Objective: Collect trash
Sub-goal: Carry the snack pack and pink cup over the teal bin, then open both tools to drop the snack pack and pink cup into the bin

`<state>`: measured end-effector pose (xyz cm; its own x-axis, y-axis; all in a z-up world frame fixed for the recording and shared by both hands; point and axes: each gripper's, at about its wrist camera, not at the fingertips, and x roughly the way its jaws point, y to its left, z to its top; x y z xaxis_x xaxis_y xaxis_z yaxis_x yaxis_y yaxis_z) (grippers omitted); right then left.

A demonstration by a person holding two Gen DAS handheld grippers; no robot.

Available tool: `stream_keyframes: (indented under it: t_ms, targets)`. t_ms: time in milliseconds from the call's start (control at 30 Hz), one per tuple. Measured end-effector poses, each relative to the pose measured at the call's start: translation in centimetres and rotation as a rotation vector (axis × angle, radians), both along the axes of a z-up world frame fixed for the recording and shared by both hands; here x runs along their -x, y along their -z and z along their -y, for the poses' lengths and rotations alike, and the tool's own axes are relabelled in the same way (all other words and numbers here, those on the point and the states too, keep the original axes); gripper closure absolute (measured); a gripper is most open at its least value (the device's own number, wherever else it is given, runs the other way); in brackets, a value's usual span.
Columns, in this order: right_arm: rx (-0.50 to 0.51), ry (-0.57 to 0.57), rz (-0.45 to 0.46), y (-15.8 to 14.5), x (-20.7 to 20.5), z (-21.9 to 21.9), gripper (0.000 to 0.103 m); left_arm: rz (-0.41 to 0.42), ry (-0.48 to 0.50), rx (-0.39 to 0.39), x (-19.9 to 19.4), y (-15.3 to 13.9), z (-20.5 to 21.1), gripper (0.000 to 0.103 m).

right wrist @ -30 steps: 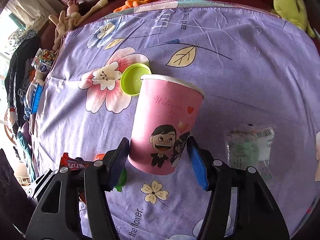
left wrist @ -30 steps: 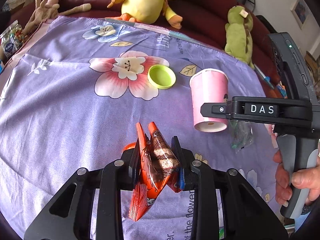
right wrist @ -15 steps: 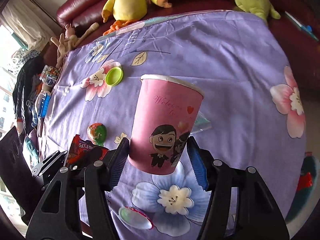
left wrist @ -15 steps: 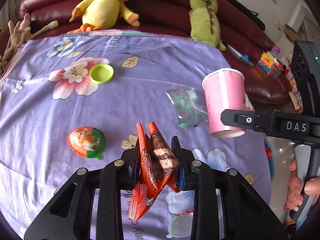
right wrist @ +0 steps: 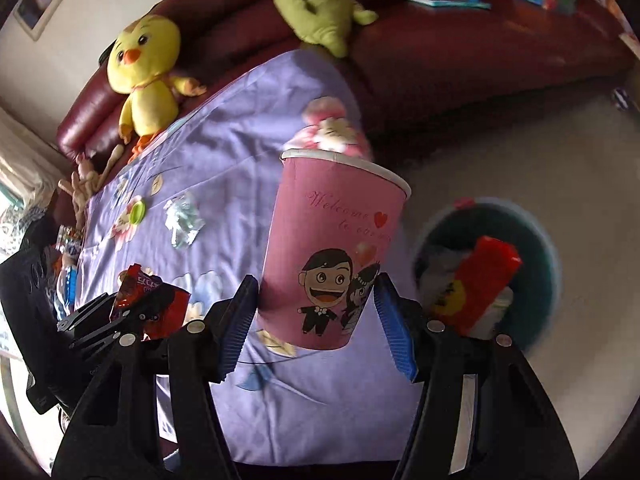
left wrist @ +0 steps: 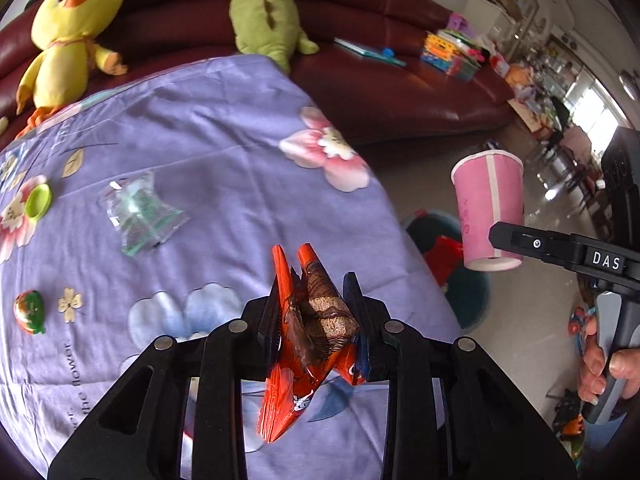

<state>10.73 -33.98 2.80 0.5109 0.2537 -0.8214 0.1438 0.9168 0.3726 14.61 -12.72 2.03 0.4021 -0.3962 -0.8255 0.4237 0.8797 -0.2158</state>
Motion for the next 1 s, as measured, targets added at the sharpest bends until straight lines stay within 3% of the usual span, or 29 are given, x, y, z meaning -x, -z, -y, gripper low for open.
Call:
stream_keyframes:
  t_ms: [333,500,733,800,867,1000]
  targets:
    - [-0.039,0.238,-0.024,4.6,6.8,13.9,0.046,-0.026,0.204,-0.106,1.3,2.3,13.8,0.072]
    - [-0.085,0.266,-0.058,7.5,8.0,16.3,0.046,-0.041,0.258,-0.154,1.7,3.9,18.7,0.071]
    - [-0.109,0.262,-0.080,9.3,8.3,18.1,0.045,-0.080,0.302,-0.199,1.4,6.7,23.3,0.070]
    - [-0.117,0.263,-0.085,9.6,8.2,18.7,0.045,-0.077,0.300,-0.216,1.2,7.3,24.2,0.053]
    - [-0.122,0.263,-0.091,9.9,8.0,19.1,0.045,-0.068,0.301,-0.235,1.0,7.8,24.9,0.044]
    - [-0.130,0.253,-0.109,10.7,7.7,19.3,0.045,-0.057,0.283,-0.261,0.7,8.3,25.4,0.033]
